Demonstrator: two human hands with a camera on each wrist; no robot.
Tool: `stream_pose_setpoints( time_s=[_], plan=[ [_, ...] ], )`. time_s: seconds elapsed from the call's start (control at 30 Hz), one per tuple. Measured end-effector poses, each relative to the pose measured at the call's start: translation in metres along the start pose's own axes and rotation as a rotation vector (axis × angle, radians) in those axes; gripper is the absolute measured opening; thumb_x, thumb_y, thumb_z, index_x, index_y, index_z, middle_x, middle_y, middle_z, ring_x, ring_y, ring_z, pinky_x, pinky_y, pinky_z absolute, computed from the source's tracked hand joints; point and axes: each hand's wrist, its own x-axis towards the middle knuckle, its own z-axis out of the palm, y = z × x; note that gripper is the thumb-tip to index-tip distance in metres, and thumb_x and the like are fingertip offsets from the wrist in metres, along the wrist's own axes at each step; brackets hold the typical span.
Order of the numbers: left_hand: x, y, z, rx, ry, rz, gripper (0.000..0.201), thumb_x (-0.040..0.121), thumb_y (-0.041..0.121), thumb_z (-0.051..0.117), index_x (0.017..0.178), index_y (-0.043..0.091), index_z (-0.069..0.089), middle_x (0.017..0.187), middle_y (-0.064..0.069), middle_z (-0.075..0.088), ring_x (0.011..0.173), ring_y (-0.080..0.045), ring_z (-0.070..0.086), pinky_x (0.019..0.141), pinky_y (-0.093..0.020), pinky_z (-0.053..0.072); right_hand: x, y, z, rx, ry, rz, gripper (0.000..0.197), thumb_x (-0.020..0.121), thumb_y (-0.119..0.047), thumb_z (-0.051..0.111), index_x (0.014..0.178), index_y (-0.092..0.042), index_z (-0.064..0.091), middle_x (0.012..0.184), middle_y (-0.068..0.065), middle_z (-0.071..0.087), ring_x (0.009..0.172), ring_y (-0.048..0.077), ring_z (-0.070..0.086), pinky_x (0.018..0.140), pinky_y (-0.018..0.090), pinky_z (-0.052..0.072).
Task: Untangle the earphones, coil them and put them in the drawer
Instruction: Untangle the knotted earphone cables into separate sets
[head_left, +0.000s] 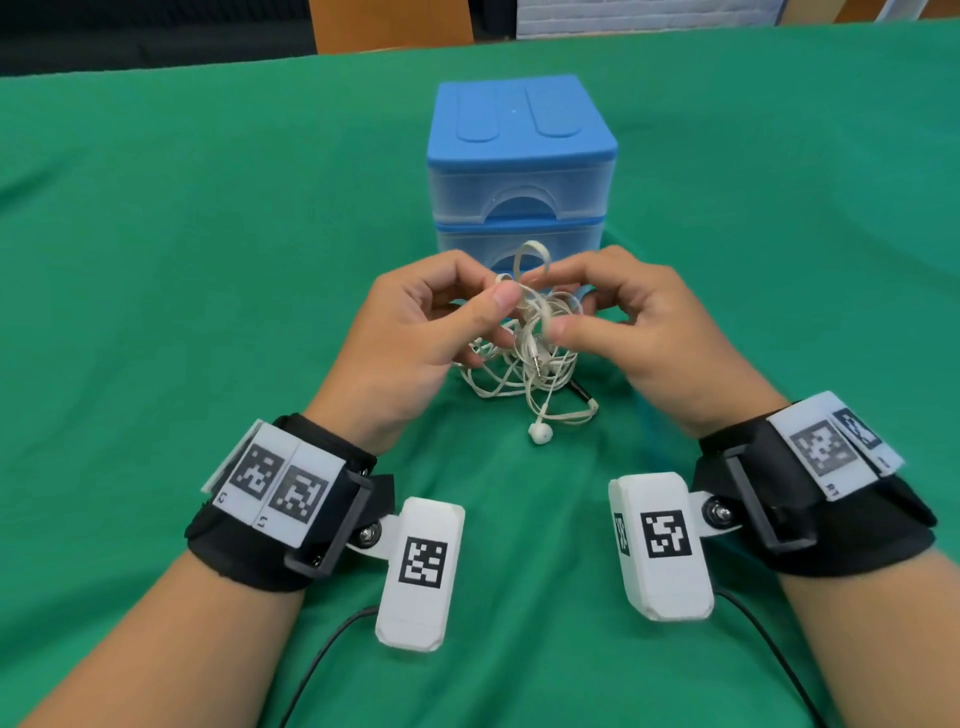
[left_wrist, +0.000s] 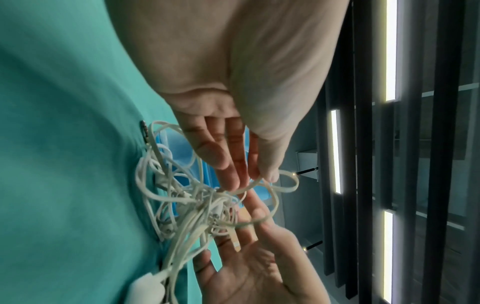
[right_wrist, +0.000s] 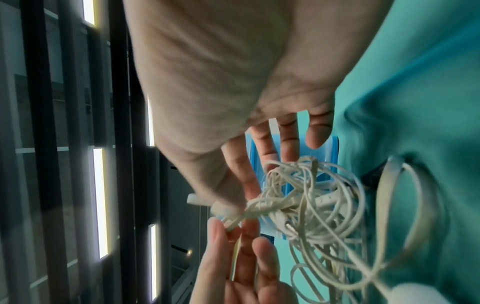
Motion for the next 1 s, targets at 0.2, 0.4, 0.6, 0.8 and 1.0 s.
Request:
stream_pose_setpoints(
  time_s=[0.2, 0.4, 0.6, 0.8, 1.0],
  plan=[
    [0.0, -0.001, 0.0, -0.102, -0.058, -0.006, 0.009, 0.093, 0.019, 0.064, 0.086, 0.013, 0.062, 0.089, -0.003, 0.073, 0.084, -0.012, 0.066, 0.07, -0.021, 0.051, 0.002, 0.004, 0.002, -0.092, 0.013, 0.002, 0.021, 0.077, -0.034, 0.08, 0.095, -0.037, 0.069, 0.102, 0.0, 0.055, 0.09, 0.012, 0.052, 0.08, 0.016, 0.038],
    [0.002, 0.0, -0.001, -0.275, -0.011, -0.041, 0.023, 0.105, 0.019, 0.045, 0.084, 0.012, 0.052, 0.074, -0.001, 0.065, 0.075, -0.014, 0.063, 0.078, -0.028, 0.054, 0.003, 0.006, 0.002, -0.111, 0.05, -0.003, 0.01, 0.085, -0.021, 0.075, 0.085, -0.03, 0.071, 0.1, 0.01, 0.061, 0.083, 0.02, 0.055, 0.088, 0.025, 0.045],
    [0.003, 0.002, 0.0, -0.332, 0.073, -0.107, 0.03, 0.108, 0.024, 0.042, 0.081, 0.014, 0.051, 0.055, 0.006, 0.028, 0.051, -0.012, 0.026, 0.063, -0.026, 0.048, 0.004, 0.009, 0.001, -0.103, 0.082, 0.023, 0.012, 0.084, -0.023, 0.074, 0.081, -0.033, 0.07, 0.1, 0.007, 0.059, 0.085, 0.014, 0.055, 0.086, 0.022, 0.044],
    [0.002, 0.002, -0.003, -0.287, 0.031, 0.025, 0.019, 0.096, 0.015, 0.057, 0.109, 0.007, 0.068, 0.07, 0.009, 0.057, 0.067, -0.008, 0.044, 0.08, -0.024, 0.044, 0.004, 0.008, 0.001, -0.063, 0.106, 0.034, 0.01, 0.074, -0.022, 0.067, 0.077, -0.032, 0.069, 0.1, 0.01, 0.066, 0.08, 0.012, 0.054, 0.086, 0.029, 0.047],
    [-0.002, 0.006, -0.001, -0.29, -0.114, 0.014, 0.037, 0.102, 0.01, 0.04, 0.132, 0.0, 0.06, 0.066, -0.004, 0.035, 0.063, -0.018, 0.043, 0.073, -0.032, 0.046, 0.003, -0.002, -0.001, 0.097, 0.173, -0.043, 0.03, 0.073, -0.005, 0.058, 0.096, -0.018, 0.072, 0.101, 0.0, 0.07, 0.077, 0.002, 0.051, 0.08, 0.027, 0.043]
  ],
)
